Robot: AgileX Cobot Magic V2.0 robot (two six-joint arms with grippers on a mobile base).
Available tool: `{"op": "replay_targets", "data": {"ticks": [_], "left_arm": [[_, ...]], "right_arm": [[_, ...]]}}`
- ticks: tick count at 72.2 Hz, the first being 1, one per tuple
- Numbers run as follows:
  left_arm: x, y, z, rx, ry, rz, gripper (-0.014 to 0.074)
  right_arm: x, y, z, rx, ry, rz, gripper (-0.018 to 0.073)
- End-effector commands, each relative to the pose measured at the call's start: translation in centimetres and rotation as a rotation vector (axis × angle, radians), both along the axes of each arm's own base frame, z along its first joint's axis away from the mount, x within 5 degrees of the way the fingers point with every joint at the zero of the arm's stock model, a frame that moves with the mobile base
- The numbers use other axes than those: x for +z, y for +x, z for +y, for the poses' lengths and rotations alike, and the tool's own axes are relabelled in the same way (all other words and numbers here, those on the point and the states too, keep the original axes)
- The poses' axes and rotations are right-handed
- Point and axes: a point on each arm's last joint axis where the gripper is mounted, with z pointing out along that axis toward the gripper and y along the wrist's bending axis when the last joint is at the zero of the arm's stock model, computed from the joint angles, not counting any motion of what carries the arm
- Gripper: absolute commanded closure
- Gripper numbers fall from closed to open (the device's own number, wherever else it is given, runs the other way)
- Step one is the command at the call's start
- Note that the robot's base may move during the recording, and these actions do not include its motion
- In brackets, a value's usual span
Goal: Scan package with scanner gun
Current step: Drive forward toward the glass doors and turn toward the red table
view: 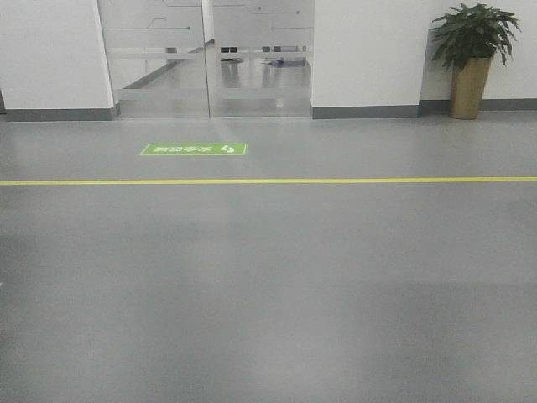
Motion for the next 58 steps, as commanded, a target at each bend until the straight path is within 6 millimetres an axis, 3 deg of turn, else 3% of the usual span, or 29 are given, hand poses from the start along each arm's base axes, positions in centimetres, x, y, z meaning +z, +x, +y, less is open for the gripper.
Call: {"op": "replay_targets", "data": {"ticks": [1,58], "left_arm": [[0.27,-0.06,-0.01,0.0,-0.001,-0.024,0.0708],[0.27,-0.06,-0.01,0.0,-0.001,-0.024,0.0708]], "right_arm": [[0.19,-0.02,-0.01,-0.001,-0.006,-0.02,0.0727],[0.19,-0.02,-0.01,-0.001,-0.006,-0.02,0.0727]]}}
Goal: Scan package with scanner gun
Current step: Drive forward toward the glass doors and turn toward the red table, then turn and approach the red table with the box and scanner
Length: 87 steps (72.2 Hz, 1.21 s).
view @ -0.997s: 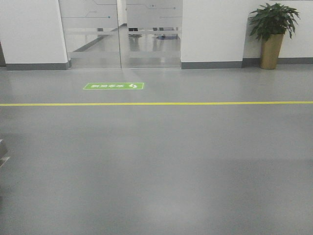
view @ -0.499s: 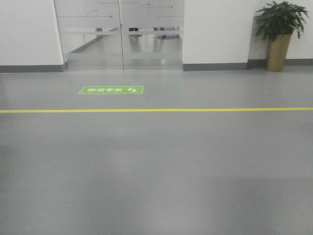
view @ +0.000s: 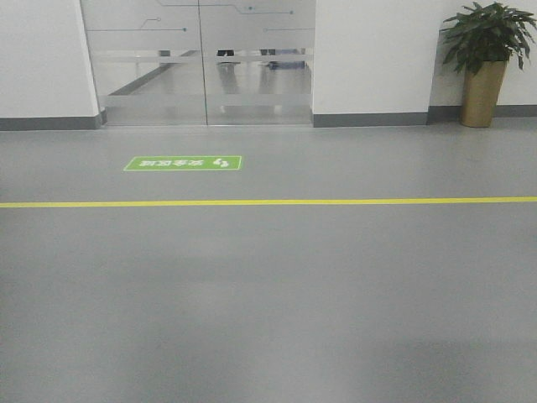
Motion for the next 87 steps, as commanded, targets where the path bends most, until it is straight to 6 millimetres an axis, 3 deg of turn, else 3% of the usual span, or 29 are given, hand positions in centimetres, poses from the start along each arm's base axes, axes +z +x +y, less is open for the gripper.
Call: {"op": "replay_targets", "data": {"ticks": [1,87], "left_arm": [[0.27,-0.06,-0.01,0.0,-0.001,-0.024,0.0708],[0.27,-0.06,-0.01,0.0,-0.001,-0.024,0.0708]], "right_arm": [[0.19,-0.02,-0.01,-0.001,-0.006,-0.02,0.0727],[0.19,-0.04,-0.29,-0.052,-0.007,-0.02,0.0727]]}}
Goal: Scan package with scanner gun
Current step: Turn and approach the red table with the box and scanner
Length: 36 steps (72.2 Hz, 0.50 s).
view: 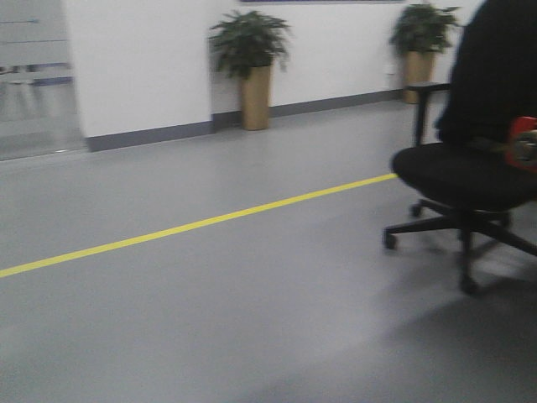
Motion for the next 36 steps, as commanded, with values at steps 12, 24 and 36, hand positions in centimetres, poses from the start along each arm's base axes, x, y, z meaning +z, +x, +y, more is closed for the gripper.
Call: {"op": "replay_targets", "data": {"ticks": [12,24,36], "left_arm": [[0.27,-0.06,-0.01,0.0,-0.001,-0.024,0.0708],[0.27,-0.06,-0.01,0.0,-0.001,-0.024,0.0708],[0.27,-0.06,-0.01,0.0,-0.001,-0.024,0.0708]], "right_arm": [[0.19,-0.02,-0.03,-0.006,-0.007,-0.02,0.0727],[0.19,-0.02,-0.03,-0.006,-0.007,-0.02,0.0727],[0.19,-0.02,-0.03,-0.006,-0.007,-0.02,0.0727]]}}
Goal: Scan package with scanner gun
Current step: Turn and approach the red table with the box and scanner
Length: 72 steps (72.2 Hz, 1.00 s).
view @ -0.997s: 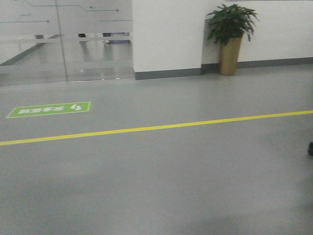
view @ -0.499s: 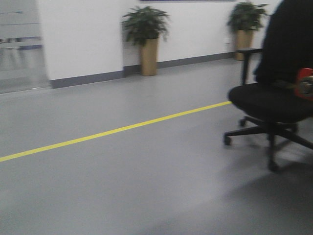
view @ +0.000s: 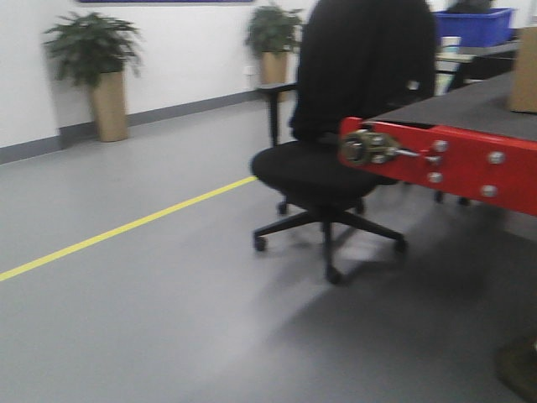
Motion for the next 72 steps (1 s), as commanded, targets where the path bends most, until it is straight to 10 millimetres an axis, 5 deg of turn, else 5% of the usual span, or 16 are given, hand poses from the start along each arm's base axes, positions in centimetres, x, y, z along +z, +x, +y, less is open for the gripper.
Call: {"op": "replay_targets", "data": {"ticks": [1,72], "left_arm": [[0.27,-0.06,-0.01,0.0,-0.001,-0.024,0.0708],[0.27,-0.06,-0.02,-0.002,-0.001,-0.024,0.0708]], "right_arm": [[0.19,-0.02,-0.03,-0.006,-0.007,-0.02,0.0727],[0.19,-0.02,-0.03,-0.006,-0.007,-0.02,0.0727]]}}
